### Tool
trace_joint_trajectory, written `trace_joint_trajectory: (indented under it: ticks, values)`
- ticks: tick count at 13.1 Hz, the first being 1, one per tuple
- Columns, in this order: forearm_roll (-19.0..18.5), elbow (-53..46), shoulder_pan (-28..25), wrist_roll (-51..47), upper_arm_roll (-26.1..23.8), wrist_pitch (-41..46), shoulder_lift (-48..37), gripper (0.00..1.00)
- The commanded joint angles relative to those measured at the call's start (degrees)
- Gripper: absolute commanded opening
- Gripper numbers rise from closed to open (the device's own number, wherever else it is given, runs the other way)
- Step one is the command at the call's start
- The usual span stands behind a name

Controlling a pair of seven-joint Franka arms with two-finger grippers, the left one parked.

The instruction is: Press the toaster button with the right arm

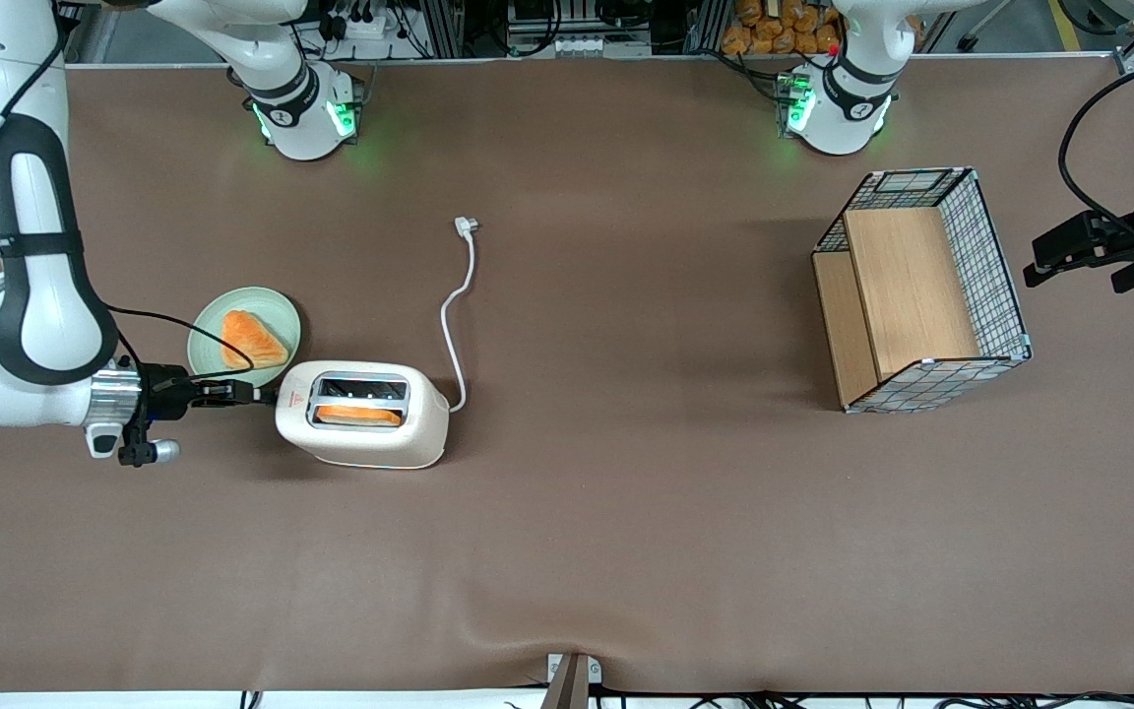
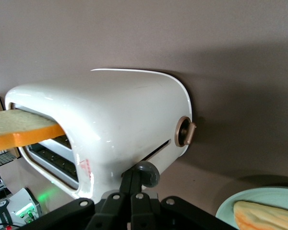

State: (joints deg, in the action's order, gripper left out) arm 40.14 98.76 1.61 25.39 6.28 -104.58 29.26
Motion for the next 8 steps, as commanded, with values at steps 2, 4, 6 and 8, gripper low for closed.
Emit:
trace_joint_trajectory:
  ticks: [2,4,6,8]
  values:
    - [2.9,0.2,1.2,3.2,-0.6,-0.4,2.2,0.0]
    - [3.8,0.2,1.9,5.2,-0.6,-0.4,3.9,0.0]
    - [5.8,0.2,2.2,6.8,-0.6,-0.4,5.2,0.0]
    - [6.9,0.2,2.3,8.0,-0.6,-0.7,6.9,0.0]
